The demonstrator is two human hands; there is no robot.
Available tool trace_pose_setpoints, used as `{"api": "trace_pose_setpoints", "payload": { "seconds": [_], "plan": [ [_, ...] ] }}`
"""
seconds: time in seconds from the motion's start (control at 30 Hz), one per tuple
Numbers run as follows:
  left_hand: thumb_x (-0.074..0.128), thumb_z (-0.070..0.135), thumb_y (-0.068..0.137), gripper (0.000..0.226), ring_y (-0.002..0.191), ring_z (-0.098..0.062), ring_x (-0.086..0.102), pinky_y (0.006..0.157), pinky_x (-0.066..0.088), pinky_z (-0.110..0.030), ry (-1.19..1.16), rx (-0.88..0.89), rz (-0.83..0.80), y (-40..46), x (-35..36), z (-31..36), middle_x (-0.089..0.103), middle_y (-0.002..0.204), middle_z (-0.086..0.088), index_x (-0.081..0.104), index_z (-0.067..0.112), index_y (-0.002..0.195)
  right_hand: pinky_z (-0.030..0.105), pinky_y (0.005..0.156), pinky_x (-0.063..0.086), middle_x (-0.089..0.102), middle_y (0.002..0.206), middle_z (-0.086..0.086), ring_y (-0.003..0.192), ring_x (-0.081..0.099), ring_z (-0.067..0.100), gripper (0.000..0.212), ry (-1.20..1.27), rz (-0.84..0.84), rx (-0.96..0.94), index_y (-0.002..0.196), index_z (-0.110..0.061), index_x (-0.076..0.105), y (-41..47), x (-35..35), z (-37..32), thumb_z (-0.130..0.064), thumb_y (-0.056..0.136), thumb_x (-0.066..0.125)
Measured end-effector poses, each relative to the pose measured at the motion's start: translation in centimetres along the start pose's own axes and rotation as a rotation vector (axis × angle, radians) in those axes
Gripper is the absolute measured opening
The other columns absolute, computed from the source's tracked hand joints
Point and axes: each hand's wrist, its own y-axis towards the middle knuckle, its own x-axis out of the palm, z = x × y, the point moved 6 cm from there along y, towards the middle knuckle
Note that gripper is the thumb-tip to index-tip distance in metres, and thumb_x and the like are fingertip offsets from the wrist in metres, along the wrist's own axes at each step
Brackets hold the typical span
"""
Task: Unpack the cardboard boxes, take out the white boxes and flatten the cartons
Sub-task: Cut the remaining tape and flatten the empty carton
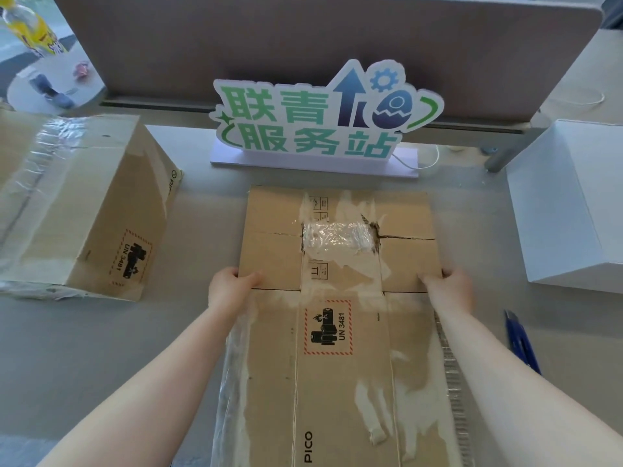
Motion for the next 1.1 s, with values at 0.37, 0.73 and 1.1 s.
{"api": "trace_pose_setpoints", "payload": {
  "seconds": [0.37,0.73,1.1],
  "plan": [
    [0.054,0.033,0.099,0.022,0.076,-0.018,0.059,0.057,0.041,-0.03,0.147,0.245,-0.007,-2.7,-1.7,-0.6,0.061,0.085,0.001,0.051,0.011,0.096,0.034,0.063,0.037,0.055,0.081,0.003,0.072,0.05,0.022,0.016,0.115,-0.082,-0.239,0.096,-0.011,0.049,-5.3,-1.5,-1.4,-0.024,0.103,0.042],
    [0.055,0.037,0.099,0.022,0.091,-0.011,0.061,0.073,0.046,-0.029,0.006,0.364,0.14,-8.8,-6.4,0.1,0.065,0.1,0.009,0.054,0.02,0.113,0.034,0.074,0.036,0.053,0.088,-0.005,0.086,0.05,0.022,0.018,0.227,-0.067,-0.44,0.104,-0.01,0.05,-9.7,-5.4,-4.7,-0.027,0.103,0.044],
    [0.057,0.033,0.099,0.015,0.089,-0.014,0.06,0.076,0.043,-0.032,-0.112,0.346,0.467,-22.1,-10.9,-4.2,0.062,0.096,0.012,0.054,0.024,0.109,0.035,0.068,0.034,0.058,0.081,-0.001,0.078,0.052,0.024,0.017,0.267,-0.278,-0.643,0.096,-0.008,0.053,-12.7,-7.0,-8.0,-0.025,0.1,0.051]
  ]
}}
